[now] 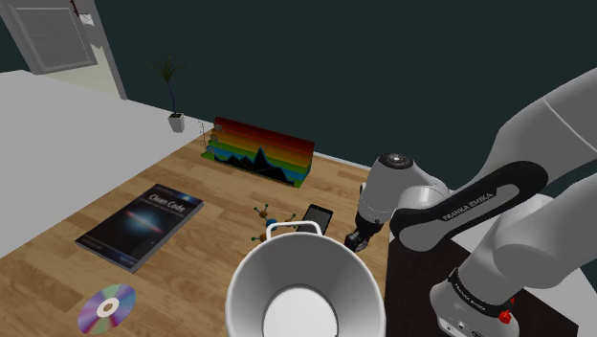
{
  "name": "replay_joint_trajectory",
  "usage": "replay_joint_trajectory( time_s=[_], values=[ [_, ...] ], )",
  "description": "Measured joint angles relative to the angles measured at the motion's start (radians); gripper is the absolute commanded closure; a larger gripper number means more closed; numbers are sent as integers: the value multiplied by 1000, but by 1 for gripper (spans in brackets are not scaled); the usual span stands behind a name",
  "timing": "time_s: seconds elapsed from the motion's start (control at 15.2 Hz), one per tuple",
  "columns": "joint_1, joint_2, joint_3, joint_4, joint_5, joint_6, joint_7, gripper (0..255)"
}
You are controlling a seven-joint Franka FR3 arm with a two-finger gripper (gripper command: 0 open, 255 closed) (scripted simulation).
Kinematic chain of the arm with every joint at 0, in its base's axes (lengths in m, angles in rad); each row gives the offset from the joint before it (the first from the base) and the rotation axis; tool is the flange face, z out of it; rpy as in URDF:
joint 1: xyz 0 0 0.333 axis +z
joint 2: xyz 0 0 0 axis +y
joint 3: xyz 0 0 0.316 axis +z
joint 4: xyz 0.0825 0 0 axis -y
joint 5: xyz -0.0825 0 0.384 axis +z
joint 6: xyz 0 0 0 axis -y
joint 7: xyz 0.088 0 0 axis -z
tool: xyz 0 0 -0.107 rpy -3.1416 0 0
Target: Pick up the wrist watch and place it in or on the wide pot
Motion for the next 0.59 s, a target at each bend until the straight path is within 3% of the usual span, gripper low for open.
replay_joint_trajectory(
  time_s=[0.2,0.59],
  values=[
    [5,-11,-3,2,4,-12,-2,255],
    [36,-125,-37,17,25,-140,-26,255]
  ],
)
